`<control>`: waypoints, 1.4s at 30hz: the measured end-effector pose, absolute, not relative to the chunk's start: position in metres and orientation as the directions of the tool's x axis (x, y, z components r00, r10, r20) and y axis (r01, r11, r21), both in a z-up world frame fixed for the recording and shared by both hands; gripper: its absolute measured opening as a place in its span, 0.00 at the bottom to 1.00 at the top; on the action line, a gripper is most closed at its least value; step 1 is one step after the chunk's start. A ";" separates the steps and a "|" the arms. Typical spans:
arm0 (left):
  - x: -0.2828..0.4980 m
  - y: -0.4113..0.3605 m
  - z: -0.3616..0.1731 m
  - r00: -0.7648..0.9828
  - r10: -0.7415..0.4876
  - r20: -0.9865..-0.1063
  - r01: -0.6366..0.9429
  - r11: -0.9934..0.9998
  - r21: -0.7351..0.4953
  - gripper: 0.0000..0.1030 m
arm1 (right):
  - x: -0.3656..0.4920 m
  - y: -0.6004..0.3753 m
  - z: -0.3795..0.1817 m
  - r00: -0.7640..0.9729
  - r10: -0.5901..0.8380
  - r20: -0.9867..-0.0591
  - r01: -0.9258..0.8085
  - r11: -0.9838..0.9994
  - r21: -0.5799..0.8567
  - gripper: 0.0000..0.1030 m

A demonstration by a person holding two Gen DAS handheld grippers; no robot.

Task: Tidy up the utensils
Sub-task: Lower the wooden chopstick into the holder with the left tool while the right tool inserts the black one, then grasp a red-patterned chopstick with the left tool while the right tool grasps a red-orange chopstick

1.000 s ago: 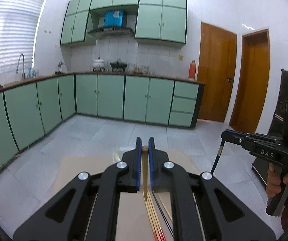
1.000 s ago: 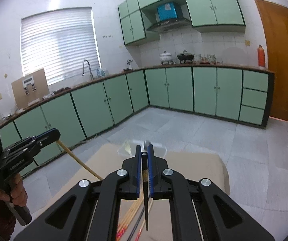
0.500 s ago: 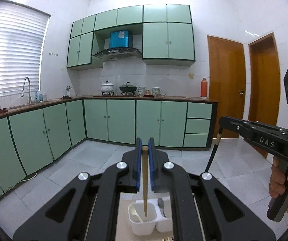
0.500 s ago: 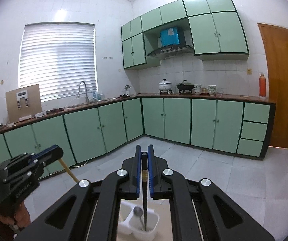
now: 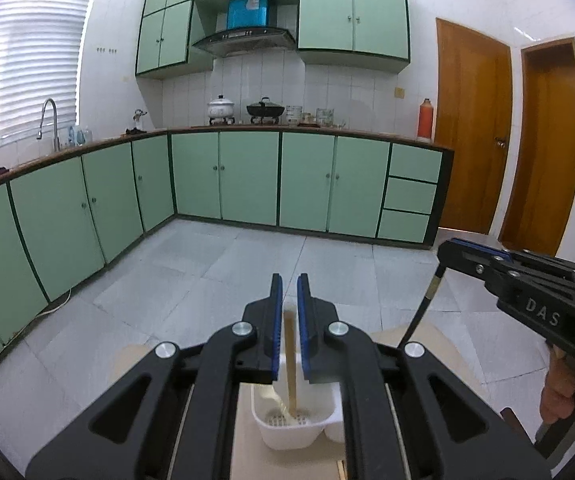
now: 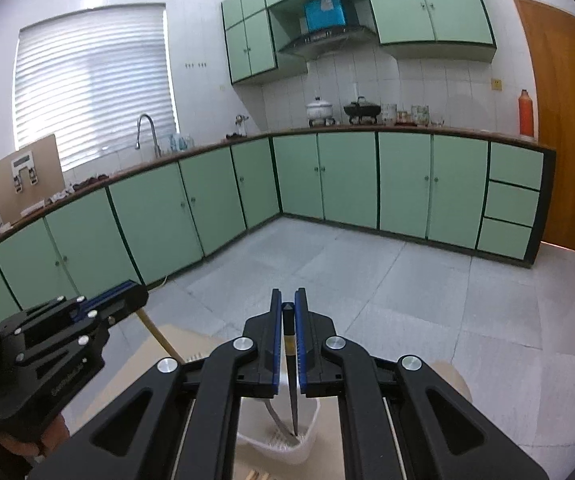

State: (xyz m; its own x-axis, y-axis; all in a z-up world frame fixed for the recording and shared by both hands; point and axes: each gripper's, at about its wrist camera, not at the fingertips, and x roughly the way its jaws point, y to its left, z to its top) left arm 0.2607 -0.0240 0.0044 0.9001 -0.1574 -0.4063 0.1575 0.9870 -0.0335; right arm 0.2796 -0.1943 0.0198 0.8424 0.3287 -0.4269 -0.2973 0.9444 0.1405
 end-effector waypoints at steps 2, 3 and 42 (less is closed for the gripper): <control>0.256 -0.021 0.003 0.901 -0.155 -0.406 0.154 0.987 -0.034 0.25 | 0.274 -0.197 0.018 0.845 0.324 -0.426 -0.291 0.946 0.142 0.10; 0.253 -0.018 0.003 0.903 -0.155 -0.402 0.155 0.987 -0.034 0.29 | 0.270 -0.201 0.018 0.846 0.322 -0.426 -0.287 0.947 0.146 0.16; 0.024 -0.007 -0.161 0.816 -0.074 -0.574 0.114 0.993 0.033 0.59 | 0.019 -0.204 -0.158 0.780 0.173 -0.601 -0.121 0.985 0.126 0.48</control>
State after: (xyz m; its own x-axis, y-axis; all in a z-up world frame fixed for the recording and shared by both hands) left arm 0.0240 -0.0072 -0.1609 0.8158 -0.0743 -0.5736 0.1136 0.9930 0.0330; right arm 0.0194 -0.2037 -0.1581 0.7799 0.1732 -0.6014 -0.1215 0.9846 0.1260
